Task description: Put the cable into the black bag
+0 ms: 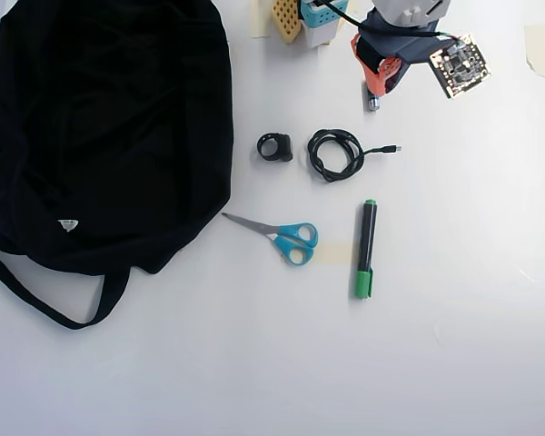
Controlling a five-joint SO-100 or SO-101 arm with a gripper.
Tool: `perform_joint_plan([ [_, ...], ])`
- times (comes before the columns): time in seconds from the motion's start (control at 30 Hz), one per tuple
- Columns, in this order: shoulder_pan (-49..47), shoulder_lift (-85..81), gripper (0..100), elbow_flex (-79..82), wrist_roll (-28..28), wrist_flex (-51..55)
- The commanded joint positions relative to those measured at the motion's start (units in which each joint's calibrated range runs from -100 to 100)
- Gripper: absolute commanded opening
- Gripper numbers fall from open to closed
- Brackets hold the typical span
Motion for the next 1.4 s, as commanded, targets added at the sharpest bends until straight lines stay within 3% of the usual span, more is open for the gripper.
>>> perform_joint_plan([
  [0.0,2.3,-1.0,2,-0.5,0.1,0.3],
  [0.6,5.5,-0.8,3,3.0,0.5,-1.8],
  [1.03,6.5,-0.8,24,8.1,0.7,-5.8],
  [1.37,6.6,-0.4,25,8.5,5.3,-7.3],
])
